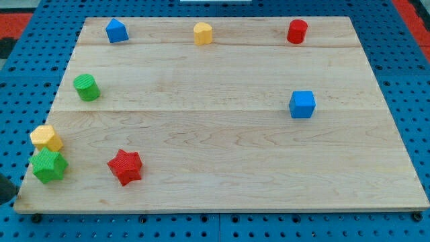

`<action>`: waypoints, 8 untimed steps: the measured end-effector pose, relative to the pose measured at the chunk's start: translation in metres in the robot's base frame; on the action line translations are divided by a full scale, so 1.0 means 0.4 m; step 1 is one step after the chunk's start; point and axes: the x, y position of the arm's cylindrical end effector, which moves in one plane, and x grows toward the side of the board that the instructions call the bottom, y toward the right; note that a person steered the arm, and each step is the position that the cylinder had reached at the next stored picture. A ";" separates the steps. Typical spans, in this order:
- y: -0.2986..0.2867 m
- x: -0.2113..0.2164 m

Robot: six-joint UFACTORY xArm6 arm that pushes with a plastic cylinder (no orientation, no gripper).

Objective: Slide the green star to the bottom left

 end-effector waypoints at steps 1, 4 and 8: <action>0.001 -0.057; 0.328 -0.196; -0.002 -0.236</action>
